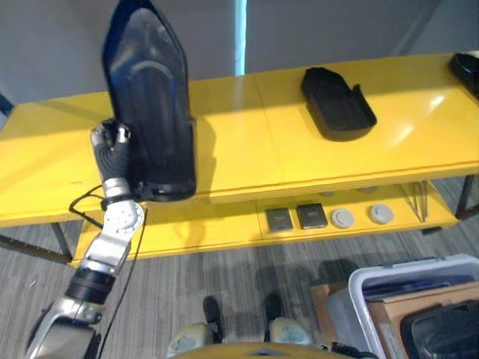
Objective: Move parts from the plastic box to the shelf.
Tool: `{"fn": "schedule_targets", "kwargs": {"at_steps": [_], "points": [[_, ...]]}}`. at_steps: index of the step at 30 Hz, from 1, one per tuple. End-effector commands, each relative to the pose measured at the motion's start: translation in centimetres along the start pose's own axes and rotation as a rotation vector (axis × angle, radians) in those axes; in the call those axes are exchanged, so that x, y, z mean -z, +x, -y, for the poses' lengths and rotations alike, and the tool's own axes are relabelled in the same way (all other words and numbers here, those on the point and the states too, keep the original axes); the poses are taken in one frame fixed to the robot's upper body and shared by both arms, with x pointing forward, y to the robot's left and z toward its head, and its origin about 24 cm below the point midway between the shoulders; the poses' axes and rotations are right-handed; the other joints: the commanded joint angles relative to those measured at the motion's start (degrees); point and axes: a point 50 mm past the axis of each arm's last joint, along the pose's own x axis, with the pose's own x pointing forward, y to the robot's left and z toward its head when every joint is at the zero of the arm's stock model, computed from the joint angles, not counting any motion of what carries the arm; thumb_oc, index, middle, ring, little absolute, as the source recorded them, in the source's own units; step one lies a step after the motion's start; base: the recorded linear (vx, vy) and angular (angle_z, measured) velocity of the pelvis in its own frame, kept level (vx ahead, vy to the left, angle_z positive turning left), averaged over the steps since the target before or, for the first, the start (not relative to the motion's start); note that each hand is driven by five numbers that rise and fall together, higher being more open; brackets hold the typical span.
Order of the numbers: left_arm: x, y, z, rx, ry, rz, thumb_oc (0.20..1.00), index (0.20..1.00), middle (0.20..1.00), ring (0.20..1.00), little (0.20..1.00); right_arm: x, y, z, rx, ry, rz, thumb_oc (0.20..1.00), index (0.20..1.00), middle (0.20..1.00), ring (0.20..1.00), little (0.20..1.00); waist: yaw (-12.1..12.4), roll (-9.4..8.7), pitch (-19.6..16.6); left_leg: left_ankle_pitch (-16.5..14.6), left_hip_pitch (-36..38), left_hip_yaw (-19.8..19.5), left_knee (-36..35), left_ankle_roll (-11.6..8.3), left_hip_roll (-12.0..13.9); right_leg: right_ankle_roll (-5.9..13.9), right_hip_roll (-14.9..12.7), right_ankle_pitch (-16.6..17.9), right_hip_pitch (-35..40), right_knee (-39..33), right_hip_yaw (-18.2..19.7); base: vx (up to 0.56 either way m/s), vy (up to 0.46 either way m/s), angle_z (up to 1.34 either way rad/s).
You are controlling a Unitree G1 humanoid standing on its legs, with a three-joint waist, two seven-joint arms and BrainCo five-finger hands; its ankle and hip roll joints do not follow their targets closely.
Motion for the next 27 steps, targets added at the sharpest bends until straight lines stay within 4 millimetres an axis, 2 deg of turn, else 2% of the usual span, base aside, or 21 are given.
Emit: {"fn": "schedule_targets", "kwargs": {"at_steps": [1,10,17,23,27], "points": [[-2.8,4.5,-0.6,-0.14,-0.06,0.092,0.2,0.2,0.2,0.2,0.2,-2.3,0.2,-0.3,-0.038,-0.094,0.039,1.0,1.0,1.0,1.0,1.0,-1.5,-1.31,3.1,-6.5,-0.5,-2.7,-0.1,-4.94,3.8,1.07,-0.9,-7.8,-0.3,1.0,1.4,-0.1,0.061,-0.38],[-2.7,8.7,0.5,-0.175,-0.068,-0.033,0.2,0.2,0.2,0.2,0.2,-7.2,0.1,-0.8,-0.074,-0.11,0.152,1.0,1.0,1.0,1.0,1.0,-3.5,-1.12,7.6,-4.9,-4.5,-2.0,-0.1,-5.79,4.0,1.12,-0.1,-6.7,-3.9,0.5,3.7,-0.04,0.019,-0.11],[-3.3,12.2,0.0,-0.142,-0.004,-0.139,0.2,0.2,0.2,0.2,0.2,-10.6,-0.3,-0.2,-0.087,-0.099,0.232,1.0,1.0,1.0,1.0,1.0,-3.7,-1.56,10.9,-3.9,-7.1,-1.7,-0.1,-6.03,4.6,1.16,0.2,-5.9,-6.7,0.4,4.6,-0.01,-0.016,-0.06],[-3.9,13.5,-0.2,-0.083,0.08,-0.154,0.2,0.2,0.2,0.2,0.2,-12.0,-0.5,-0.1,-0.095,-0.096,0.256,1.0,1.0,1.0,1.0,1.0,-3.6,-1.49,12.4,-4.1,-7.7,-2.2,-0.1,-5.87,4.5,1.19,0.3,-5.7,-7.9,0.7,4.7,0.0,-0.031,0.01],[-3.4,13.7,0.4,0.066,0.131,-0.217,0.2,0.2,0.2,0.2,0.2,-12.5,-0.6,-0.2,-0.097,-0.1,0.261,1.0,1.0,1.0,1.0,1.0,-3.5,-1.11,13.0,-4.2,-7.8,-2.3,-0.1,-5.72,4.5,1.2,0.1,-5.5,-8.1,0.8,4.5,0.0,0.0,0.0]]}}
